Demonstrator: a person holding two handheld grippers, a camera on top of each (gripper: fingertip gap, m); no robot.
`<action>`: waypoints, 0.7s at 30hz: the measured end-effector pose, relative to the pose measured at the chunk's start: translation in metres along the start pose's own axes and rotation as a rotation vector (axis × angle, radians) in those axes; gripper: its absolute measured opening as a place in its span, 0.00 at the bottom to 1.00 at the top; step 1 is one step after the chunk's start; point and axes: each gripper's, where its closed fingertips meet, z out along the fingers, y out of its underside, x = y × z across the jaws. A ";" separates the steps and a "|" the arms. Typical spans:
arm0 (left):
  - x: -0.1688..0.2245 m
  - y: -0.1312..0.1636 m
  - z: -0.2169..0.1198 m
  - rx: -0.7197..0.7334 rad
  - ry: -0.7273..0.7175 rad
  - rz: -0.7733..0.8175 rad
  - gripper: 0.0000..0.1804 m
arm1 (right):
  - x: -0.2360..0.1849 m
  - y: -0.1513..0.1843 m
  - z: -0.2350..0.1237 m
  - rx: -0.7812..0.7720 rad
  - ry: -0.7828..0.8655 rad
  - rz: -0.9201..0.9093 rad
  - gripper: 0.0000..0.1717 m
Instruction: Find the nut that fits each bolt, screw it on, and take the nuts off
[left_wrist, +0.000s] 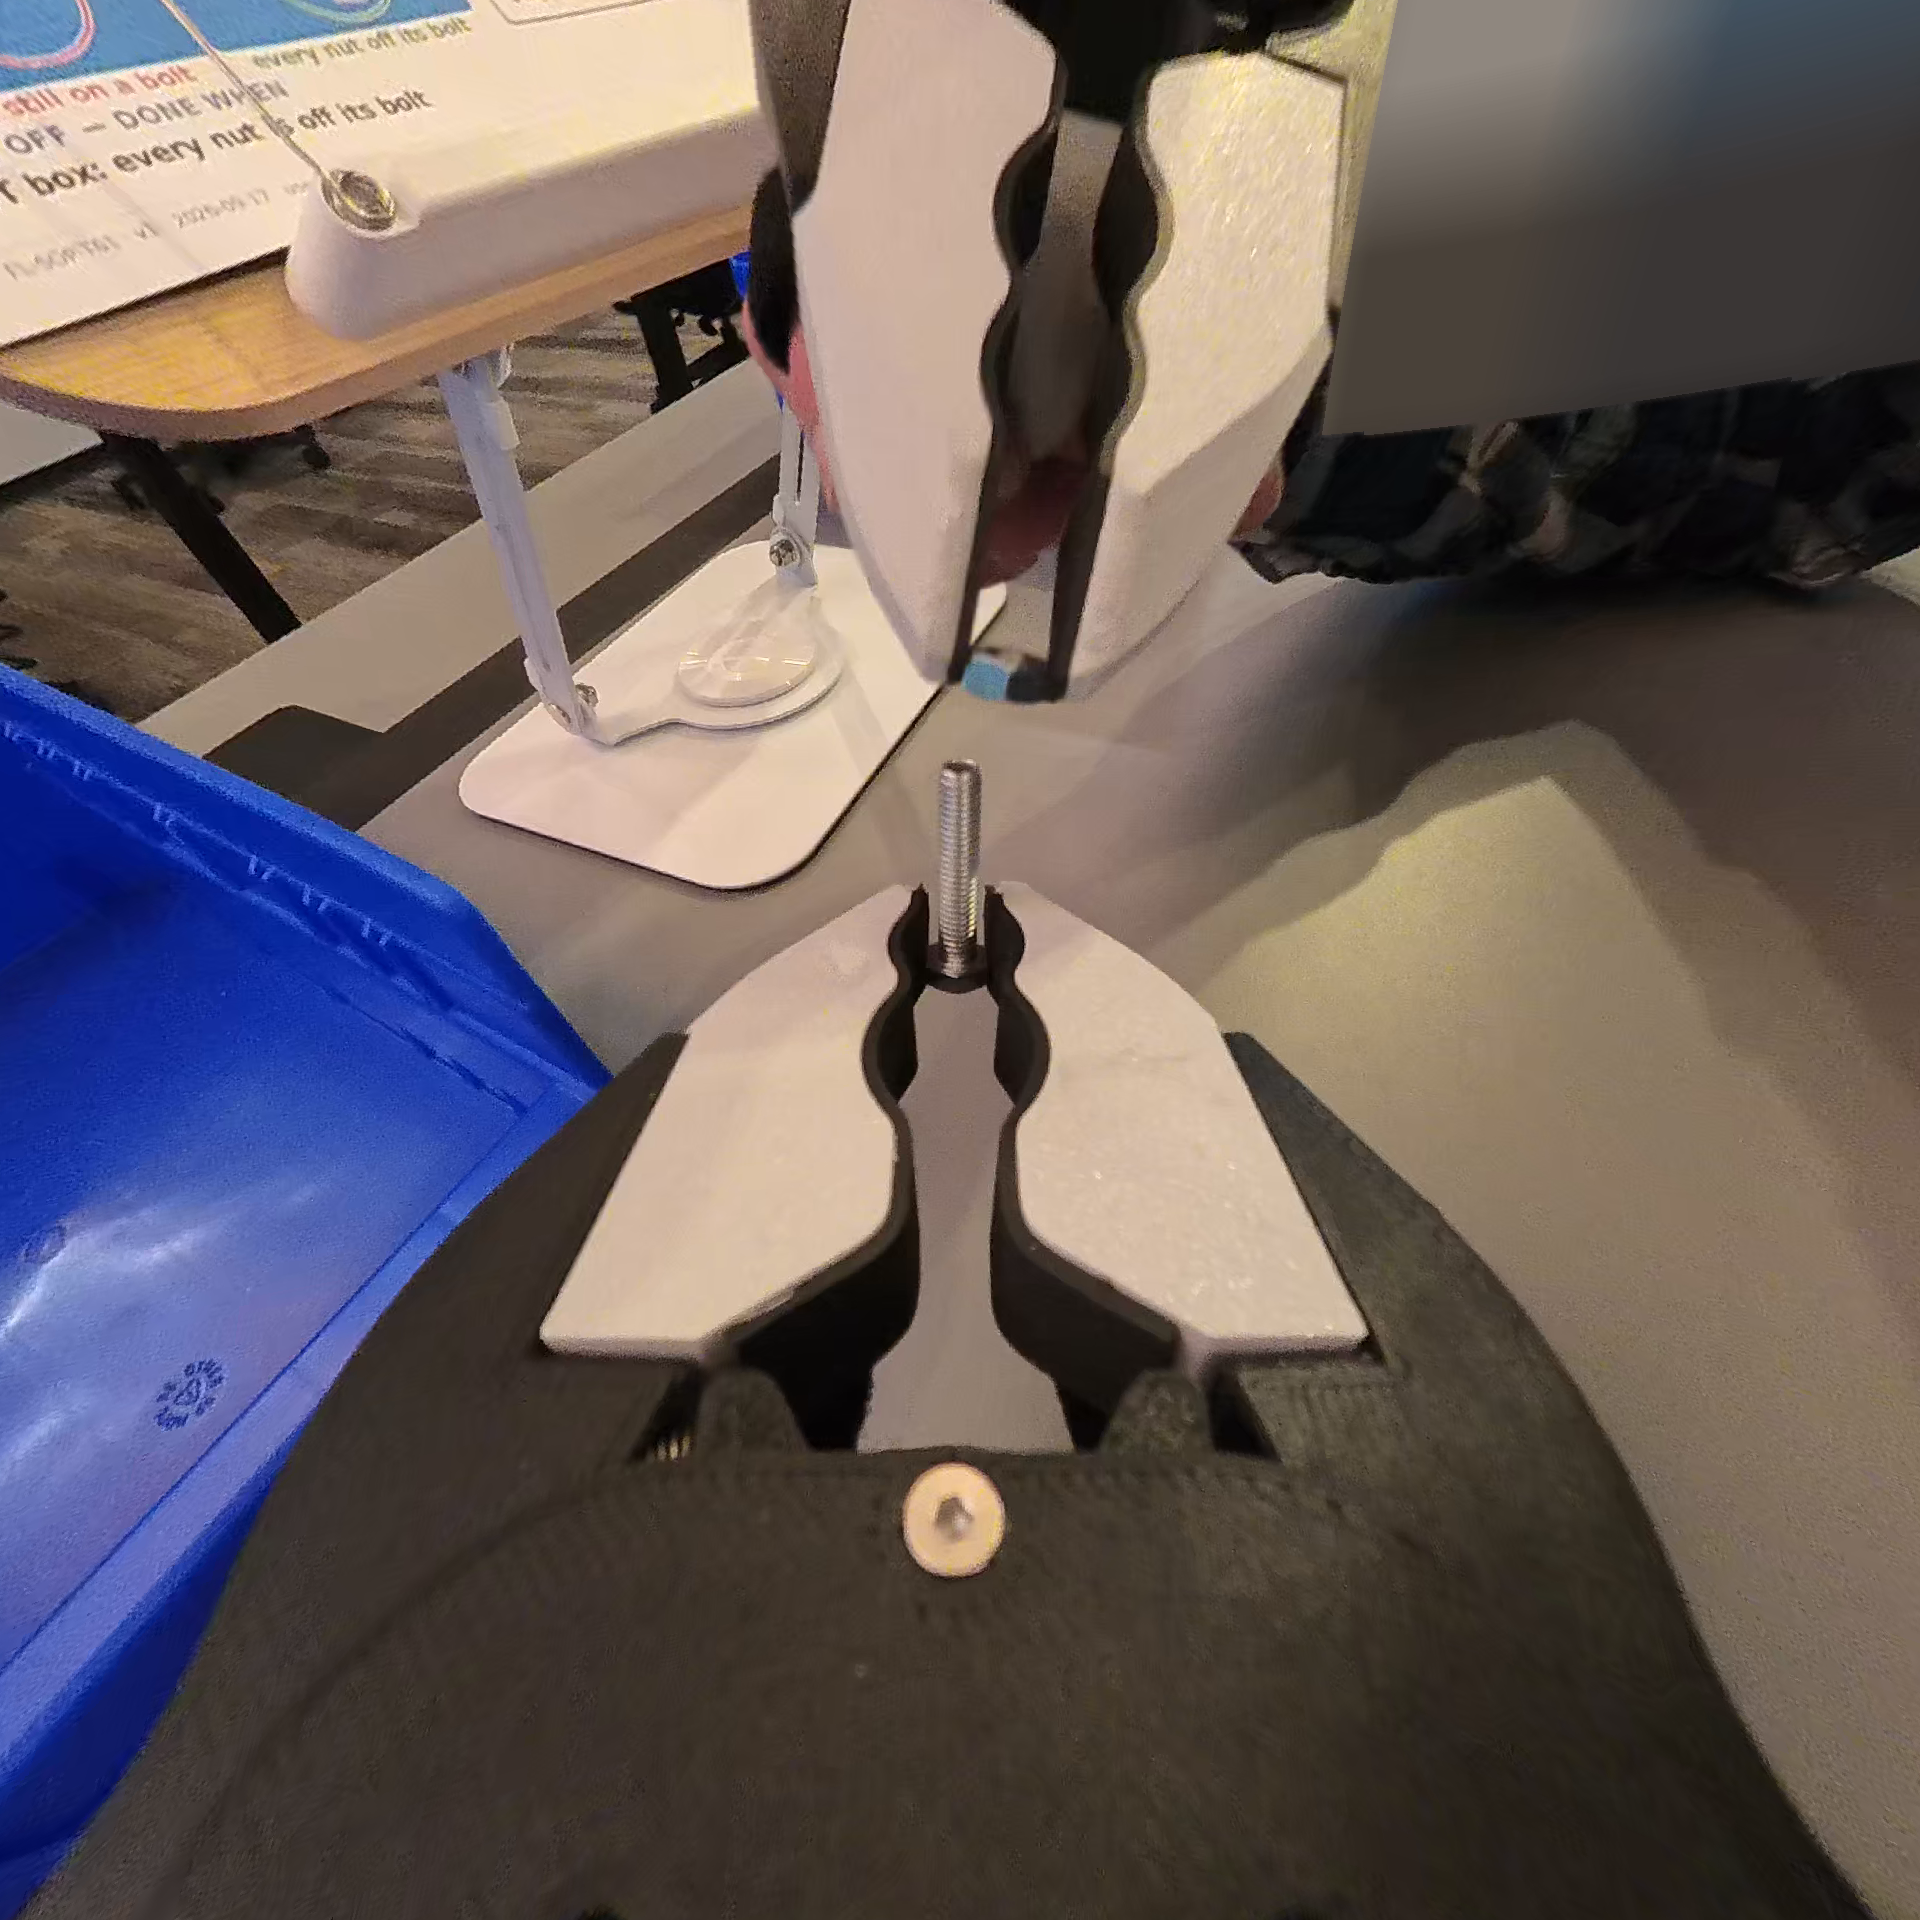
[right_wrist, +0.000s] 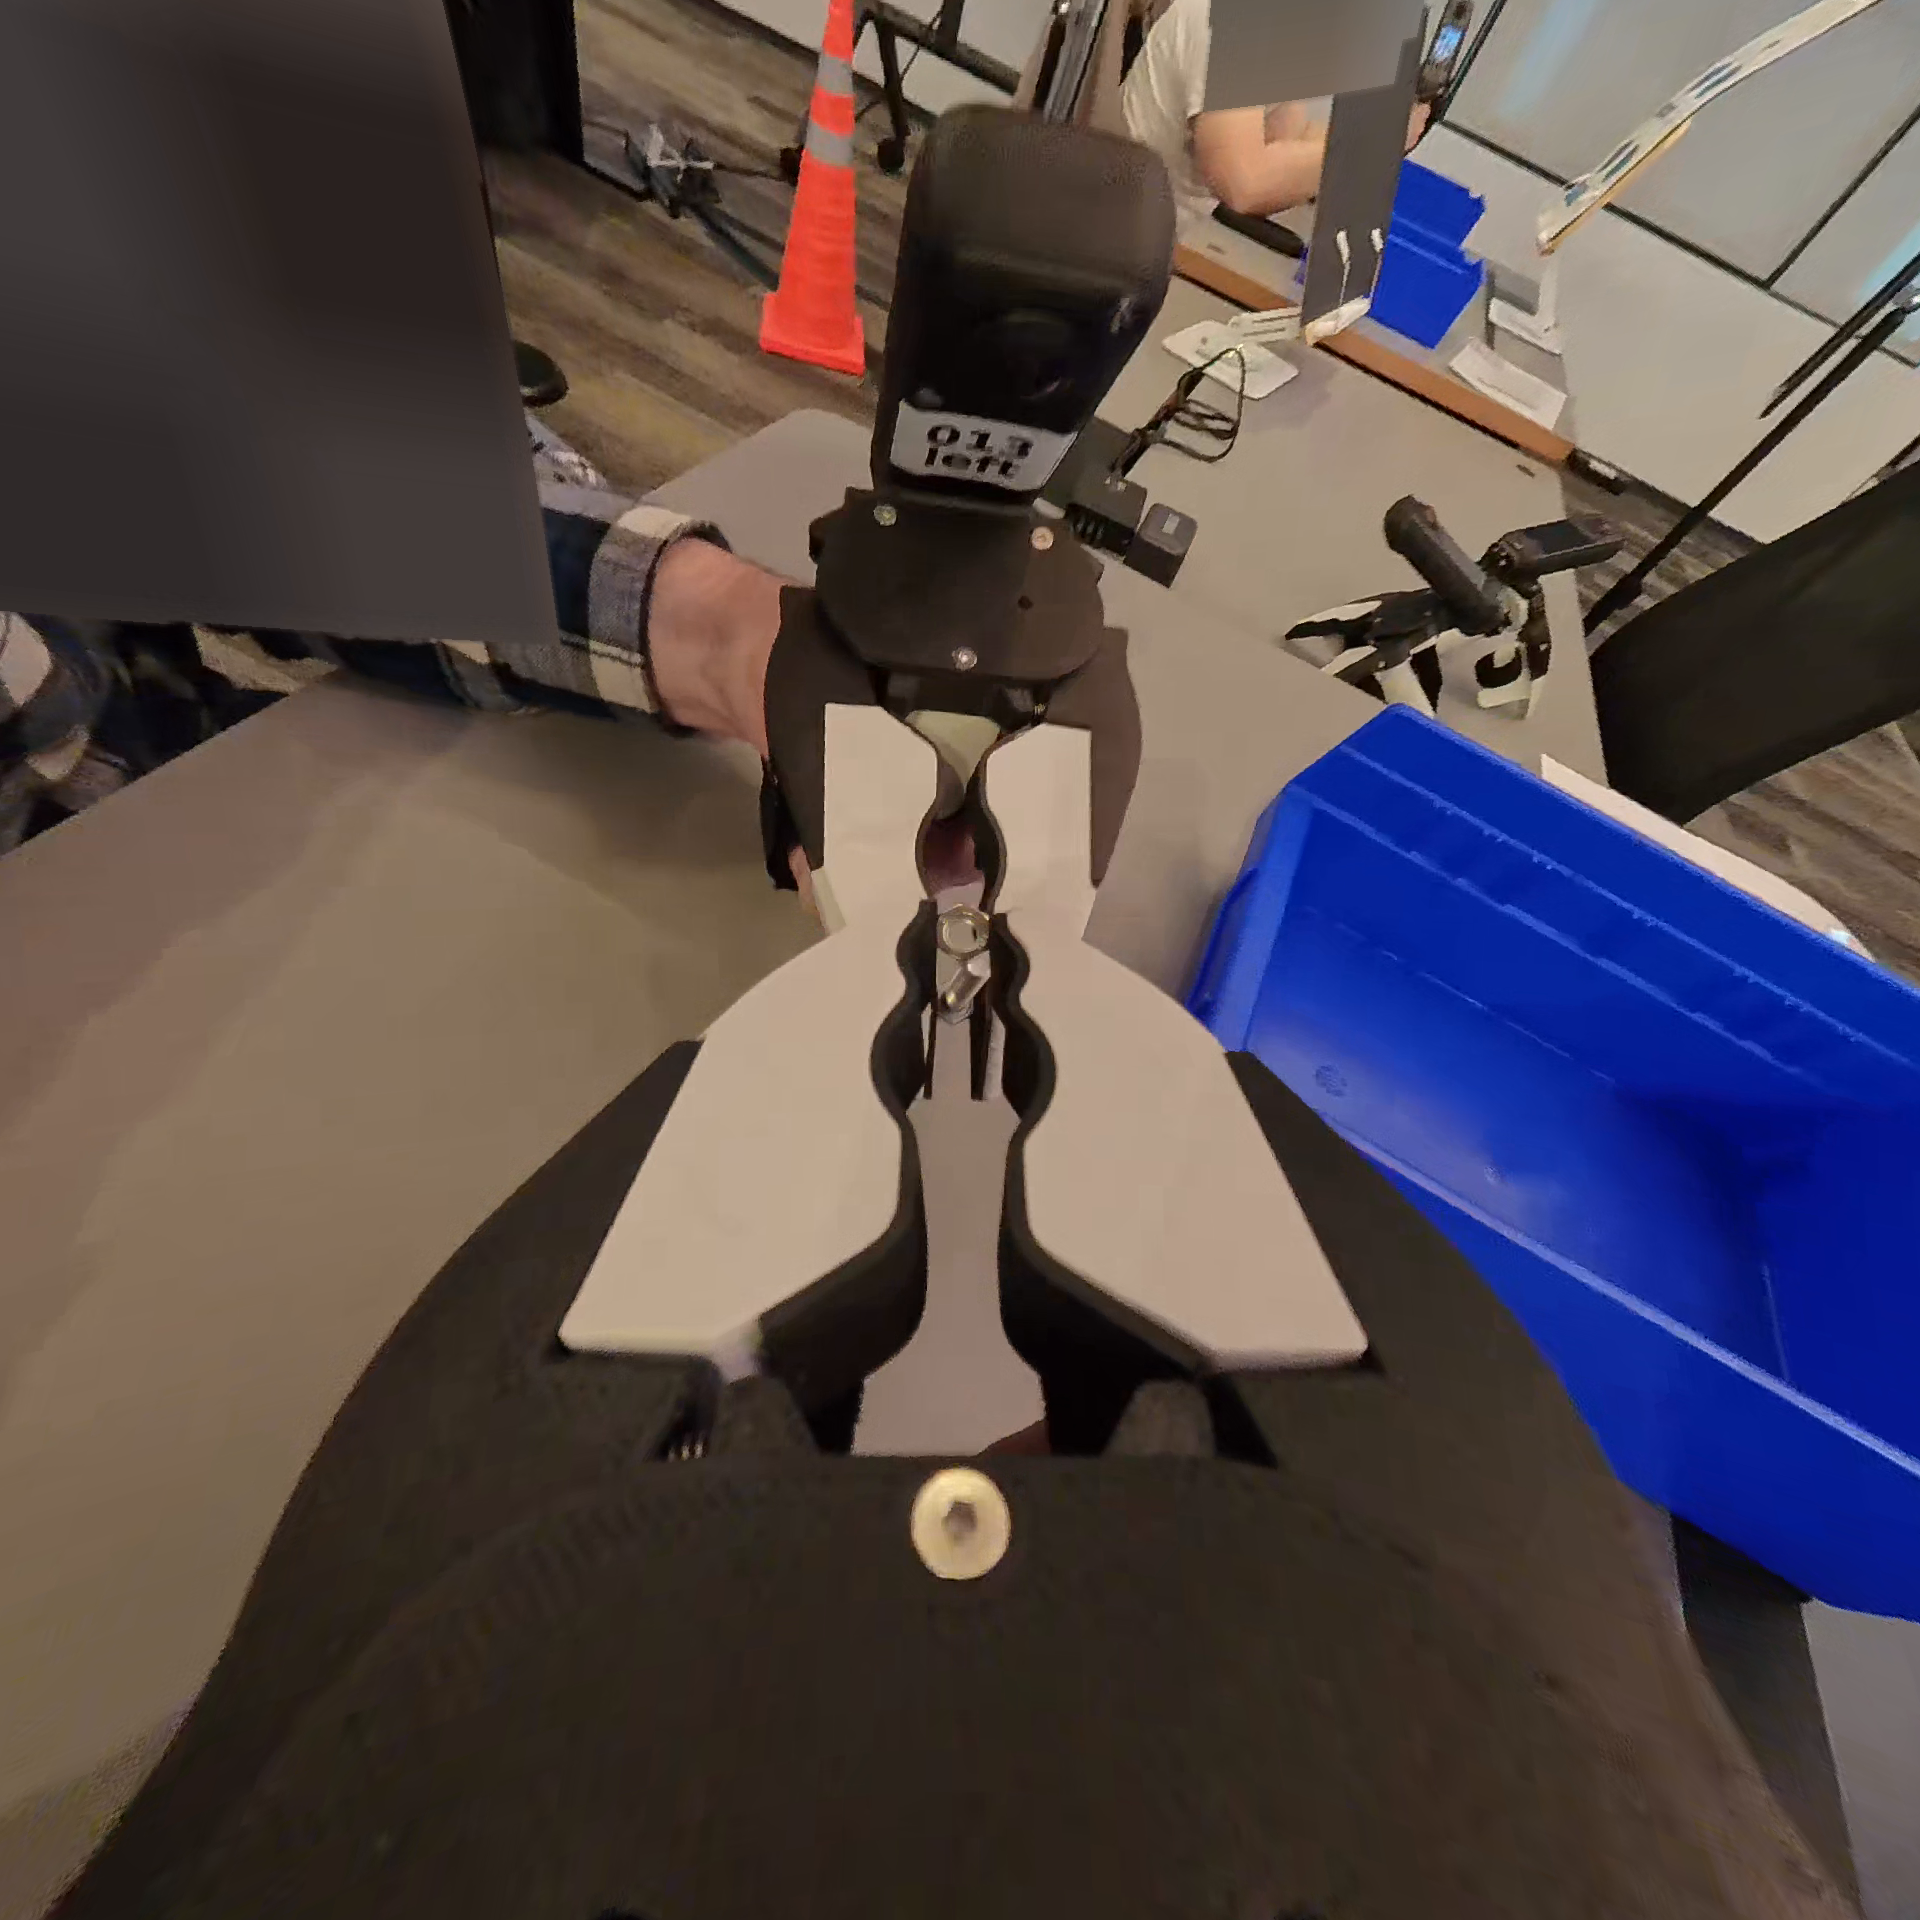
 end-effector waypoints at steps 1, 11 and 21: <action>0.000 -0.001 0.000 0.001 -0.001 0.005 0.05 | -0.002 0.002 0.001 -0.009 -0.012 -0.002 0.06; 0.008 -0.003 0.000 -0.008 0.021 0.036 0.05 | -0.004 0.008 0.003 -0.016 -0.033 -0.002 0.06; 0.002 -0.002 0.000 -0.062 -0.079 0.147 0.05 | -0.007 0.010 0.001 -0.032 -0.060 -0.001 0.06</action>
